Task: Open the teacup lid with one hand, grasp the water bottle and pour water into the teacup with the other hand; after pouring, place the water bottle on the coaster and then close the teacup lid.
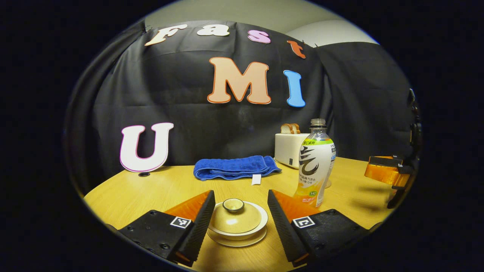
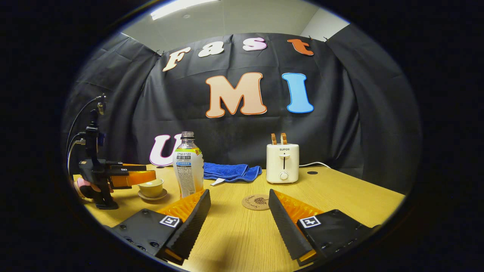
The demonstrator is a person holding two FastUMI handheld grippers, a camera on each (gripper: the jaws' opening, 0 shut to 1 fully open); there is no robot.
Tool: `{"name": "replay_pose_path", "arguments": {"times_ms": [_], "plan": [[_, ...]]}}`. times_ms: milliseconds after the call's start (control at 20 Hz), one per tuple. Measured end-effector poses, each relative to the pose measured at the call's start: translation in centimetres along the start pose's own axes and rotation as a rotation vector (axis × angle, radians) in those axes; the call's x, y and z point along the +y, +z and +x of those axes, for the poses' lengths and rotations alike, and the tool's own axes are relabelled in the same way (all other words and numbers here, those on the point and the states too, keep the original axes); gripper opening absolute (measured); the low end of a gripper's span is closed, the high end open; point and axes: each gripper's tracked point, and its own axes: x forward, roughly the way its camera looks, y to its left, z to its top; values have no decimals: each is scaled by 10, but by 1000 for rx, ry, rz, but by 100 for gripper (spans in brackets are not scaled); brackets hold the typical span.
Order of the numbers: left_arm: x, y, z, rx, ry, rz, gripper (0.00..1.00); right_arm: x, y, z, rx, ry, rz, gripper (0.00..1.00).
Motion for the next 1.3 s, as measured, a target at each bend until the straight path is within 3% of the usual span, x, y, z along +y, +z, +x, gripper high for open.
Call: {"name": "replay_pose_path", "arguments": {"times_ms": [550,800,1300], "plan": [[2,-7,11,54,-10,5,55,0,0,-1,1,9,1,94],[3,-7,16,55,-8,18,31,0,0,-2,2,9,0,94],[3,0,12,9,-6,-13,27,0,0,-2,1,10,1,94]]}}
